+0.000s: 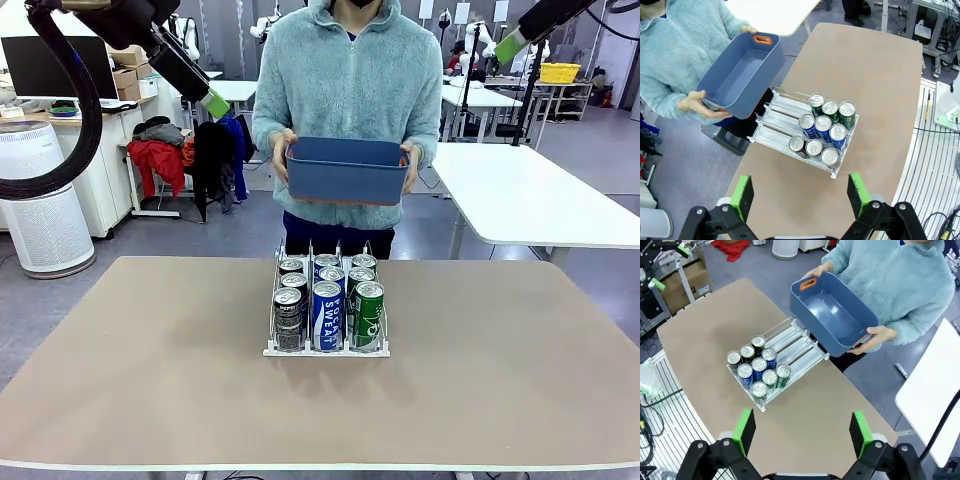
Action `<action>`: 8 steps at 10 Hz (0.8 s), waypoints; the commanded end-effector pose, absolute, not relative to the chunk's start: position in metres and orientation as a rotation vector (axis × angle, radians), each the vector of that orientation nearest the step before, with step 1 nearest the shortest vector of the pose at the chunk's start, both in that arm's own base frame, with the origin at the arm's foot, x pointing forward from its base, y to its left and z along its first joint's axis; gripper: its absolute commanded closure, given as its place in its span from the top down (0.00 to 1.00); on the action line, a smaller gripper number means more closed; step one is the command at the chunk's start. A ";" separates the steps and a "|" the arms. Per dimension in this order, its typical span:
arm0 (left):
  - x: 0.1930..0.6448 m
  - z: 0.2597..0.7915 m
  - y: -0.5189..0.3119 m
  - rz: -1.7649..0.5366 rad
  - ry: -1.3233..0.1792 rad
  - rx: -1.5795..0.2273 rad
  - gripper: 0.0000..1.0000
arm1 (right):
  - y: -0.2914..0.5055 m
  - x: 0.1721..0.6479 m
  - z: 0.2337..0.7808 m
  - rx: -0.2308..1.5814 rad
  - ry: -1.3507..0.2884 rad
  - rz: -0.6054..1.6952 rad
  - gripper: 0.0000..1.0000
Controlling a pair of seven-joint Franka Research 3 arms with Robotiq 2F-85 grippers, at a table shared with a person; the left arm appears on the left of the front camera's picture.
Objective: Fill the beverage cans into the dispenser.
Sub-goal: Place the picked Sprite in the line of the Automatic Can Dispenser with the same cans.
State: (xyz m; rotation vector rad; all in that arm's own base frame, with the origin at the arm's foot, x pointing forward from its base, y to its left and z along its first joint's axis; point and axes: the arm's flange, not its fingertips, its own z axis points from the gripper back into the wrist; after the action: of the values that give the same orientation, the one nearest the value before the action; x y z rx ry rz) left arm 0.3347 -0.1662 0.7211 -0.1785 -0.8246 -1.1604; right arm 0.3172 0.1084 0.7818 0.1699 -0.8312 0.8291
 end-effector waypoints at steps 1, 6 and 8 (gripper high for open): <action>0.335 0.719 -0.165 -1.161 -0.818 -0.180 1.00 | 0.115 0.315 0.780 0.166 -0.825 0.839 1.00; 0.335 0.719 -0.165 -1.161 -0.818 -0.180 1.00 | 0.115 0.315 0.780 0.166 -0.825 0.839 1.00; 0.335 0.719 -0.165 -1.161 -0.818 -0.180 1.00 | 0.115 0.315 0.780 0.166 -0.825 0.839 1.00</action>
State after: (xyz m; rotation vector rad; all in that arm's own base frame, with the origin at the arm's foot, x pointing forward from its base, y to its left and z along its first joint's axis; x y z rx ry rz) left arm 0.3348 -0.1662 0.7211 -0.1785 -0.8245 -1.1604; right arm 0.3158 0.1132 0.7812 0.1683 -0.8291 0.8389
